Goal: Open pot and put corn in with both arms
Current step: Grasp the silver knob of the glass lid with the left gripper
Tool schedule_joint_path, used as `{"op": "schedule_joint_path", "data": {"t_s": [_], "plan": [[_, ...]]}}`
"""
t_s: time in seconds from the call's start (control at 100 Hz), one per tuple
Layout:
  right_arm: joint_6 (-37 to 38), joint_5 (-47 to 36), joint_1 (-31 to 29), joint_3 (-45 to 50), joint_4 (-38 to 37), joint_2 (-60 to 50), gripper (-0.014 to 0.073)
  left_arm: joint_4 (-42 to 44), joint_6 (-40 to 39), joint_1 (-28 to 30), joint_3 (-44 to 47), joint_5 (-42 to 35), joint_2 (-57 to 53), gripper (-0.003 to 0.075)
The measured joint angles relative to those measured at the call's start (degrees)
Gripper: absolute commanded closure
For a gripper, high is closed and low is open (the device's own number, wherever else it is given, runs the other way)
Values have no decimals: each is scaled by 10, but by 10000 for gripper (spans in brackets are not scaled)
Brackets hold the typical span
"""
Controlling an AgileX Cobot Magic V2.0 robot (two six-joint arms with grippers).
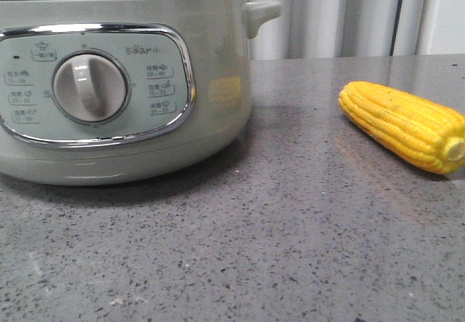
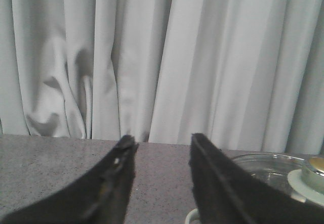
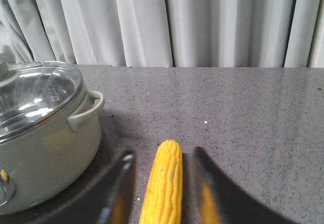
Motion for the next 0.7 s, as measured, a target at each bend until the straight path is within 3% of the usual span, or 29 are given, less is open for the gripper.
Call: {"op": "schedule_joint_path", "data": {"t_s": [0.16,0.36,0.52,0.7], "plan": [[0,1,0,-26,-1,39,135,-1,12,-50,-37,22,58,299],[0,3,0,-25,-3,50,135,3,47,-184,-64,30,131,299],[0,4,0,-25,-3,50,135,7,54,-264,-68,-27,197,299],[0,7,0,-25,-3,50,135,8,55,-285,-71,-90,269,298]]}}
